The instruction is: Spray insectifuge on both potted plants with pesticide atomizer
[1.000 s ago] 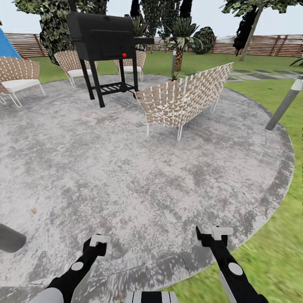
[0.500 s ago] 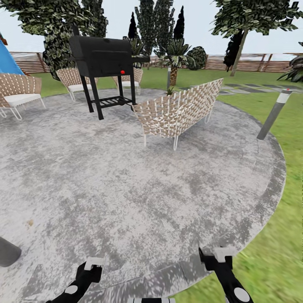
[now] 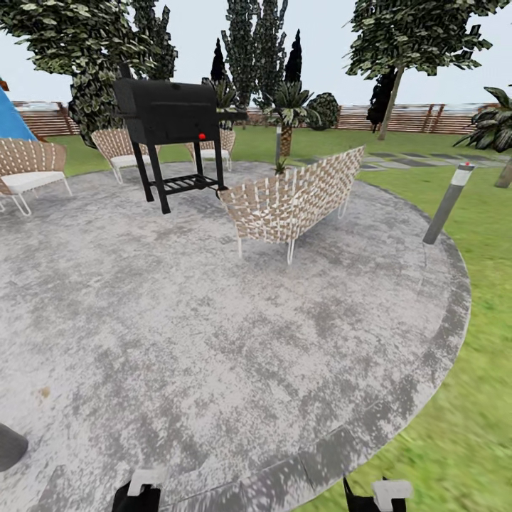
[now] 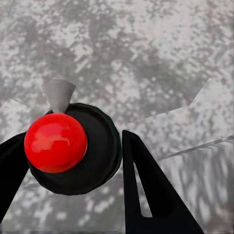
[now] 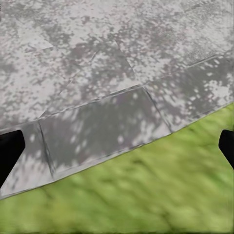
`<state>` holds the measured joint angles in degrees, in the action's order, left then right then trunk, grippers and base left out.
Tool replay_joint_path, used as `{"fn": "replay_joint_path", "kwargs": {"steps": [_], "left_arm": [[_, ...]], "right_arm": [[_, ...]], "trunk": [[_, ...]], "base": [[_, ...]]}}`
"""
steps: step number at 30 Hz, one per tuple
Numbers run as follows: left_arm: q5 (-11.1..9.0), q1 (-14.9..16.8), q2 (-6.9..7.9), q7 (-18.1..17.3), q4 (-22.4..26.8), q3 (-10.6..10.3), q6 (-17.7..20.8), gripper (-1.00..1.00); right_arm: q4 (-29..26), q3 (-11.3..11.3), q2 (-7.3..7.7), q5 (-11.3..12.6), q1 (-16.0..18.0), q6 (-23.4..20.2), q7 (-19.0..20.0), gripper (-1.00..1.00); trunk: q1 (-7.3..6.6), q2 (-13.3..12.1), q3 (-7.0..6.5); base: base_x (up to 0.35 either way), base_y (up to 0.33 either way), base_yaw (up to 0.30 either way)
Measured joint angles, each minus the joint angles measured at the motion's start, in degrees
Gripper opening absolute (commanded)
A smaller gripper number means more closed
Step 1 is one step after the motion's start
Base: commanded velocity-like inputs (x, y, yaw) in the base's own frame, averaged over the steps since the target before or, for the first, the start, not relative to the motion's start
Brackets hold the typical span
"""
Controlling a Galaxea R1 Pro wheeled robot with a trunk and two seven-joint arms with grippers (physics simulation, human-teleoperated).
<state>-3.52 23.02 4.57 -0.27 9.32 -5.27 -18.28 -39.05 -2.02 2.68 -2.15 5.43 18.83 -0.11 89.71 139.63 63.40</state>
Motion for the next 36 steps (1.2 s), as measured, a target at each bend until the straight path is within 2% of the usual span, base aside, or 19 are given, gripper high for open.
{"fn": "replay_joint_path", "kwargs": {"steps": [7, 17, 36], "left_arm": [[-0.3, -0.6, -0.05, -0.2, 0.0, -0.1, -0.1, -1.00], [-0.3, -0.7, -0.03, -0.2, 0.0, -0.1, -0.1, -1.00], [-0.3, -0.7, -0.04, -0.2, 0.0, -0.1, -0.1, -1.00]], "right_arm": [[2.1, 0.1, -0.27, 0.0, 0.0, 2.4, -0.1, 1.00], [2.5, 0.2, -0.29, -0.1, 0.0, 2.7, 0.0, 1.00], [3.2, 0.2, -0.37, -0.1, 0.0, 2.7, 0.0, 1.00]], "trunk": [[-1.54, -2.8, -1.32], [-3.74, -6.8, -3.90], [-3.74, -6.8, -5.37]], "base": [[0.000, 0.000, -0.007], [0.000, 0.000, -0.060], [0.000, 0.000, -0.054]]}}
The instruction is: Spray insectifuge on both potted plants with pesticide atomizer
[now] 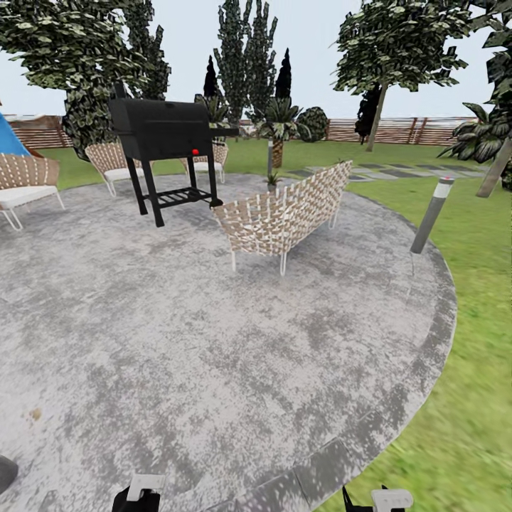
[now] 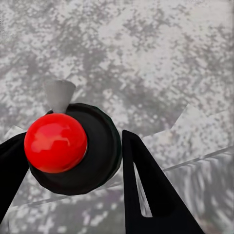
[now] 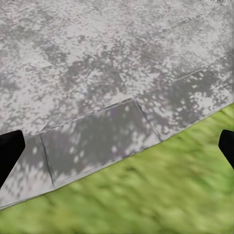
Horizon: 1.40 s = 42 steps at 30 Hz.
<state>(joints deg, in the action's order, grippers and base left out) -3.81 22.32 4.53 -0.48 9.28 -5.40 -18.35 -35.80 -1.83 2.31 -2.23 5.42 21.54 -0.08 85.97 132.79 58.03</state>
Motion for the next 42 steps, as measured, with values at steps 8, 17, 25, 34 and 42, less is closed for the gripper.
{"fn": "replay_joint_path", "kwargs": {"steps": [8, 17, 25, 34, 42], "left_arm": [[0.0, 0.0, -0.02, 0.0, 0.0, 0.0, 0.0, -1.00], [0.0, 0.0, -0.03, 0.0, 0.0, 0.0, 0.0, -1.00], [0.0, 0.0, -0.08, 0.0, 0.0, 0.0, 0.0, -1.00], [0.0, 0.0, -0.24, 0.0, 0.0, -0.1, 0.0, -1.00], [0.0, 0.0, -0.33, 0.0, 0.0, -0.1, 0.0, -1.00]], "right_arm": [[0.0, 0.0, 0.01, 0.0, 0.0, 0.0, 0.0, 1.00], [0.0, 0.0, 0.00, 0.0, 0.0, 0.0, 0.0, 1.00], [0.0, 0.0, 0.01, 0.0, 0.0, 0.0, 0.1, 1.00], [0.0, 0.0, 0.00, 0.0, 0.0, 0.0, 0.0, 1.00], [0.0, 0.2, -0.01, -0.2, 0.0, -0.1, 0.0, 1.00]], "trunk": [[0.00, 0.0, -0.03], [-1.75, -3.2, -1.46], [-3.51, -6.4, -2.90], [-3.97, -7.2, -3.26], [-3.98, -7.2, -3.27]], "base": [[0.000, 0.000, -0.001], [0.000, 0.000, 0.000], [0.000, 0.000, 0.000], [0.065, 0.058, 0.000], [0.209, 0.231, 0.000]]}}
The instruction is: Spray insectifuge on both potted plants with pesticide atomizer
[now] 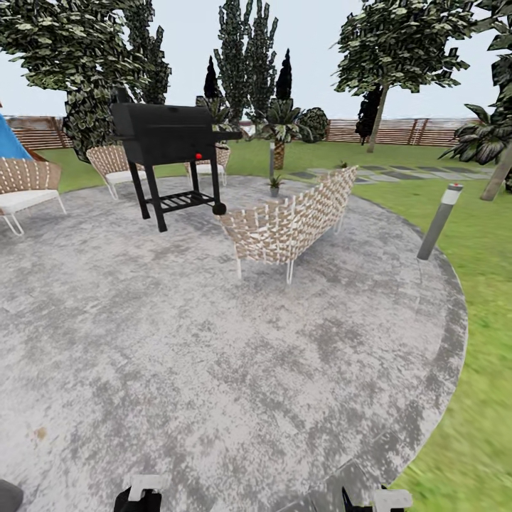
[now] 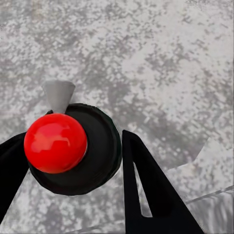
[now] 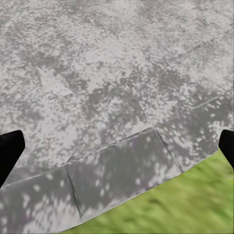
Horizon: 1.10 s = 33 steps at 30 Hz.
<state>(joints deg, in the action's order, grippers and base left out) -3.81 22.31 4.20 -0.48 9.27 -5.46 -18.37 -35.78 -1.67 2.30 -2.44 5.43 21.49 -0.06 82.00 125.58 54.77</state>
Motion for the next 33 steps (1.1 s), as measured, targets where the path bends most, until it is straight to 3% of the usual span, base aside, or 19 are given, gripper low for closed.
{"fn": "replay_joint_path", "kwargs": {"steps": [9, 10, 11, 33], "left_arm": [[0.0, 0.0, -0.01, 0.0, 0.0, 0.0, 0.0, -1.00], [-0.1, 0.1, 0.56, 0.0, -0.1, 0.3, 0.0, -1.00], [0.0, 0.0, 0.01, 0.0, 0.0, -0.1, 0.0, -1.00], [0.1, 0.0, -0.01, 0.0, -0.1, 0.0, 0.0, -1.00]], "right_arm": [[0.0, 0.0, 0.00, -0.1, 0.0, 0.0, 0.1, 1.00], [0.0, 0.0, -0.89, -0.2, 0.3, 0.0, 0.1, 1.00], [0.0, 0.0, -0.03, -0.1, 0.0, 0.0, 0.1, 1.00], [-0.2, -0.3, 0.05, 0.1, 0.0, 0.1, -0.2, 1.00]], "trunk": [[-0.01, 0.0, 0.00], [-0.04, -0.8, 0.21], [-0.24, 0.0, 0.02], [-0.01, 0.0, 0.00]], "base": [[0.235, 0.240, 0.000], [0.241, 0.240, 0.000], [0.242, 0.240, 0.000], [0.268, 0.224, 0.000]]}}
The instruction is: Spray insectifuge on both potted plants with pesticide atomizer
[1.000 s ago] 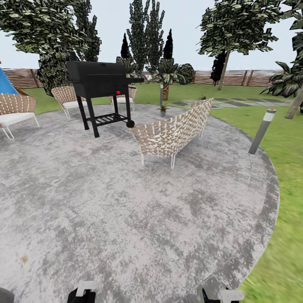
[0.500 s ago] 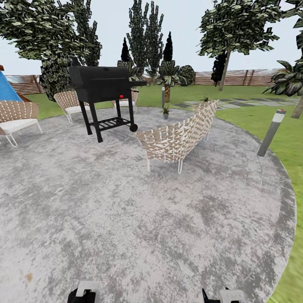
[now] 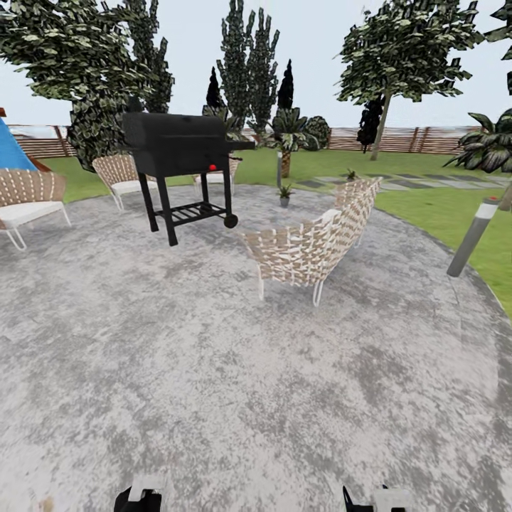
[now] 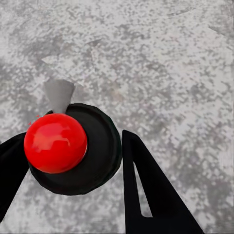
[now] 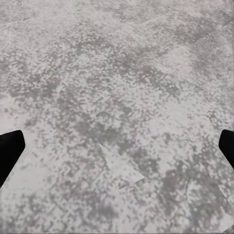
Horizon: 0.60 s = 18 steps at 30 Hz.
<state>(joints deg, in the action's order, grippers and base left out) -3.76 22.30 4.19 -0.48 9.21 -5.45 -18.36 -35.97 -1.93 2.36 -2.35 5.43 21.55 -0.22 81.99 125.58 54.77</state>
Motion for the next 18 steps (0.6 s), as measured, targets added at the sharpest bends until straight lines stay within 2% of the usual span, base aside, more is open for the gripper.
{"fn": "replay_joint_path", "kwargs": {"steps": [18], "left_arm": [[0.0, 0.0, -0.01, 0.0, 0.0, 0.0, 0.0, -1.00]], "right_arm": [[0.2, 0.1, -0.01, -0.1, 0.0, -0.1, 0.3, 1.00]], "trunk": [[0.00, 0.0, 0.00]], "base": [[0.297, 0.164, 0.000]]}}
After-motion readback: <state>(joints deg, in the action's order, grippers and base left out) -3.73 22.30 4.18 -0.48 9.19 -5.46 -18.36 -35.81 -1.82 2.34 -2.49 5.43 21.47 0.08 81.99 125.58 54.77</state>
